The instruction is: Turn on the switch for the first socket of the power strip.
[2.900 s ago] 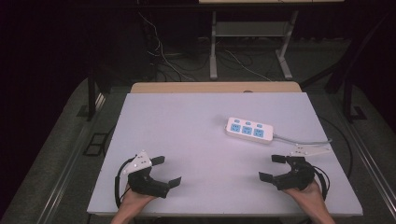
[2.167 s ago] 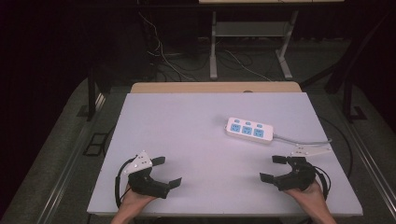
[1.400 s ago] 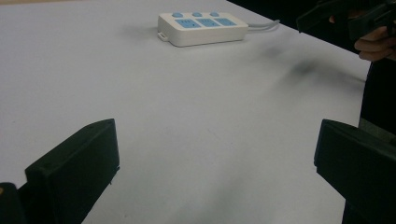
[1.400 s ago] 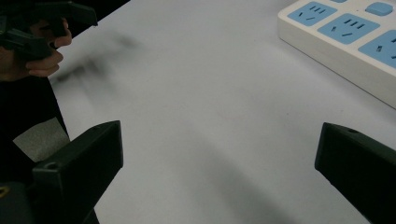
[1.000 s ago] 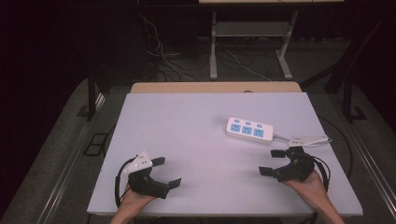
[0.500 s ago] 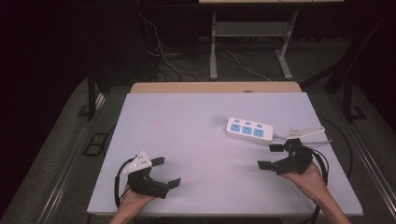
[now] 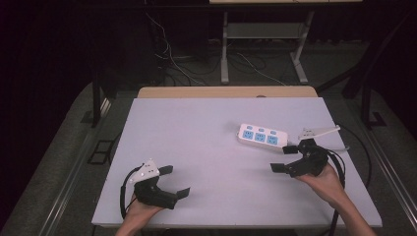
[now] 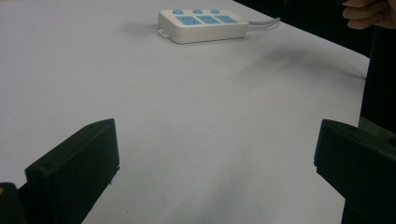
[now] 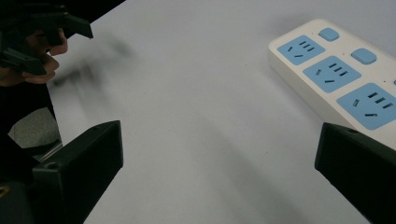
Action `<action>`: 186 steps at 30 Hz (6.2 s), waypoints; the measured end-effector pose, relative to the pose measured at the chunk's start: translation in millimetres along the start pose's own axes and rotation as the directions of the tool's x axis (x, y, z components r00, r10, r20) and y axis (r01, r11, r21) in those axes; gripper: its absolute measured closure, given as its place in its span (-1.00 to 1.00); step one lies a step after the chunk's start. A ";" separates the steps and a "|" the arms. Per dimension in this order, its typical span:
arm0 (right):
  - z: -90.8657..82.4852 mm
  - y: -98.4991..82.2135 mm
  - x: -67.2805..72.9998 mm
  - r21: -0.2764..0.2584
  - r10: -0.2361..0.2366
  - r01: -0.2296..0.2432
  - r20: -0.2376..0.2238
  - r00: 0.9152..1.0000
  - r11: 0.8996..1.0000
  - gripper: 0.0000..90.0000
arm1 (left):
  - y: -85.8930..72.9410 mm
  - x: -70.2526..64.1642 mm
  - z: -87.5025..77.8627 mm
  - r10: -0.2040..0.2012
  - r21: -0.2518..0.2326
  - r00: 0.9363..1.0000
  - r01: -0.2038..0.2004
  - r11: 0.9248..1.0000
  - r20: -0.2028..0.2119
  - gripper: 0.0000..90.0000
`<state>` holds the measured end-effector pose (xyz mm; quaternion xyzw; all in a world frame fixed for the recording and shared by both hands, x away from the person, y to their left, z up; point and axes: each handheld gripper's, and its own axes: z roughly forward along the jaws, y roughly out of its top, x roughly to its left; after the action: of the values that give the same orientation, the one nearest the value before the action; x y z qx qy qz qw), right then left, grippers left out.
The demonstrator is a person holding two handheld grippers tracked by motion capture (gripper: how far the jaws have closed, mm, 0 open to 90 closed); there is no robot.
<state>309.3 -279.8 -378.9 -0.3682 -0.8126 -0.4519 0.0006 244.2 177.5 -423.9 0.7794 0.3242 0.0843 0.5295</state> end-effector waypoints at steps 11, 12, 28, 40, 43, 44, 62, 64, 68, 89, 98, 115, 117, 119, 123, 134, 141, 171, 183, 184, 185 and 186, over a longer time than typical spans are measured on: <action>-5.4 15.9 -7.0 0.020 -0.011 0.011 0.004 1.000 1.000 -0.98 | -0.1 0.0 -0.3 0.000 0.000 1.000 0.000 1.000 0.000 -1.00; -5.9 17.2 -7.8 0.021 -0.011 0.011 0.005 1.000 1.000 -0.98 | -0.1 0.1 -0.2 0.000 0.000 1.000 0.000 1.000 0.000 -1.00; -7.5 35.1 -23.8 0.051 -0.011 0.010 0.021 1.000 0.999 -0.98 | -0.2 0.3 -0.8 0.000 0.000 1.000 0.000 1.000 -0.001 -1.00; -7.3 40.2 -44.3 0.040 0.030 -0.031 0.035 0.999 0.999 -0.98 | -0.3 0.5 -0.6 0.001 0.002 1.000 -0.001 1.000 -0.001 -1.00; -6.4 41.3 -46.3 0.043 0.031 -0.033 0.040 0.999 0.999 -0.98 | -0.5 0.5 -0.4 0.002 0.005 1.000 -0.002 1.000 0.001 -1.00; -5.7 42.4 -47.9 0.046 0.034 -0.036 0.040 0.999 0.998 -0.98 | -0.4 0.5 -0.3 0.002 0.006 1.000 -0.002 1.000 0.001 -1.00; -0.9 58.1 -60.9 0.074 0.036 -0.041 0.063 0.997 0.996 -0.98 | -0.4 0.8 -0.3 0.002 0.006 1.000 -0.002 1.000 0.000 -1.00; 0.1 60.3 -62.4 0.078 0.034 -0.040 0.066 0.997 0.996 -0.98 | -0.4 0.5 -0.3 0.002 0.005 1.000 -0.002 1.000 0.001 -1.00; 1.0 66.0 -65.2 0.089 0.032 -0.039 0.075 0.997 0.995 -0.98 | -0.5 0.9 -0.3 0.000 0.005 1.000 0.000 1.000 0.000 -1.00; 14.2 88.6 -79.9 0.137 0.035 -0.049 0.109 0.993 0.989 -0.61 | -0.9 0.8 -0.3 -0.002 0.006 1.000 0.002 1.000 0.002 -1.00; 14.4 86.5 -95.3 0.131 0.061 -0.085 0.183 0.981 0.988 -0.15 | -1.1 1.1 -0.9 -0.005 0.003 1.000 0.005 1.000 0.002 -1.00; 16.6 81.4 -114.3 0.128 0.081 -0.101 0.156 0.984 0.987 0.82 | -1.0 1.3 -1.8 -0.006 0.005 1.000 0.006 1.000 -0.002 -1.00; 18.4 81.0 -115.7 0.132 0.070 -0.090 0.151 0.986 0.987 0.92 | -1.0 1.2 -2.0 -0.004 0.006 1.000 0.004 1.000 -0.004 -1.00; 20.3 80.0 -117.4 0.132 0.070 -0.089 0.137 0.988 0.987 0.99 | -1.1 1.1 -2.0 -0.003 0.006 1.000 0.004 1.000 -0.004 -1.00; 25.0 78.2 -120.4 0.142 0.054 -0.072 0.132 0.990 0.987 0.99 | -0.9 1.1 -1.7 -0.002 0.005 1.000 0.002 1.000 -0.004 -1.00; 39.0 70.6 -129.1 0.148 0.069 -0.087 0.122 0.990 0.985 0.99 | -1.1 1.7 -2.0 -0.003 0.007 1.000 0.003 1.000 -0.004 -1.00; 46.9 68.5 -131.4 0.153 0.073 -0.091 0.118 0.990 0.984 0.99 | -1.2 1.9 -2.2 -0.002 0.008 1.000 0.002 1.000 -0.005 -1.00; 59.2 51.6 -137.0 0.143 0.095 -0.111 0.111 0.989 0.984 1.00 | -1.6 2.6 -0.8 0.004 0.017 1.000 -0.004 1.000 -0.005 -1.00; 59.8 45.9 -133.6 0.111 0.088 -0.104 0.134 0.987 0.988 1.00 | -1.9 1.4 0.1 0.006 0.019 1.000 -0.006 1.000 0.000 -1.00; 59.3 44.6 -134.6 0.103 0.102 -0.116 0.129 0.986 0.988 1.00 | -1.9 1.3 0.1 0.007 0.019 1.000 -0.007 1.000 0.000 -1.00; 59.1 43.5 -135.5 0.094 0.107 -0.119 0.123 0.987 0.988 1.00 | -1.9 1.2 0.0 0.007 0.020 1.000 -0.007 1.000 0.000 -1.00; 59.1 42.7 -135.7 0.089 0.115 -0.126 0.121 0.986 0.988 1.00 | -2.0 1.1 0.1 0.008 0.020 1.000 -0.008 1.000 0.000 -1.00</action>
<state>453.4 -303.9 -427.8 -0.4418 -0.8082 -0.3894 -0.0010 244.3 178.6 -425.9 0.7860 0.3220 0.0831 0.5212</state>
